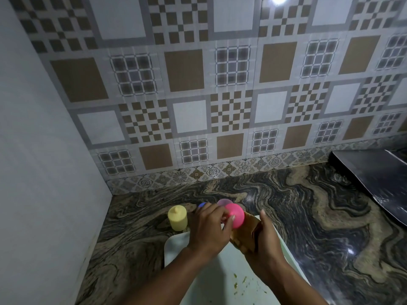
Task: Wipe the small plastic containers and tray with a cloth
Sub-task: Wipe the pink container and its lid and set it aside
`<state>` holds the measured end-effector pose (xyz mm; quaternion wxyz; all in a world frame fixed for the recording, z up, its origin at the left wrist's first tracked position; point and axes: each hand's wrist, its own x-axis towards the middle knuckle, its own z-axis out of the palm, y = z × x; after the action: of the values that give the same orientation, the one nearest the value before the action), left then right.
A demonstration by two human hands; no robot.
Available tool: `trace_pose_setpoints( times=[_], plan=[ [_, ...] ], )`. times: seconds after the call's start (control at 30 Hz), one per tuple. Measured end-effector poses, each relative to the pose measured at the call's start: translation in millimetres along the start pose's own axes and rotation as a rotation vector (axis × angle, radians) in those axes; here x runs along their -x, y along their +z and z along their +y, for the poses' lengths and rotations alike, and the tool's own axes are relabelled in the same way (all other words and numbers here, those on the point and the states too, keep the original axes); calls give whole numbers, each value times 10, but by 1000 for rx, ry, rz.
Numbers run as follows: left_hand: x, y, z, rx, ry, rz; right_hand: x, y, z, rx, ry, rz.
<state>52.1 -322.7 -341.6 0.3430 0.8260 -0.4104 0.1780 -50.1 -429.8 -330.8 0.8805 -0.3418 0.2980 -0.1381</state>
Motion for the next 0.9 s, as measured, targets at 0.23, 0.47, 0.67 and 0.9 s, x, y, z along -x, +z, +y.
trace_pose_setpoints(
  times=[0.23,0.47,0.67,0.9],
  plan=[
    [-93,-178,38,14,15,-41,91,-20,-114,529,-307,4],
    [-577,-330,102,553,-525,-577,92,-30,-431,718,-189,-291],
    [-632,-196,225,388,-464,-625,74,-30,-609,750,-163,-434],
    [-569,-44,392,551,-544,-171,86,-30,-432,466,-322,-219]
  ],
)
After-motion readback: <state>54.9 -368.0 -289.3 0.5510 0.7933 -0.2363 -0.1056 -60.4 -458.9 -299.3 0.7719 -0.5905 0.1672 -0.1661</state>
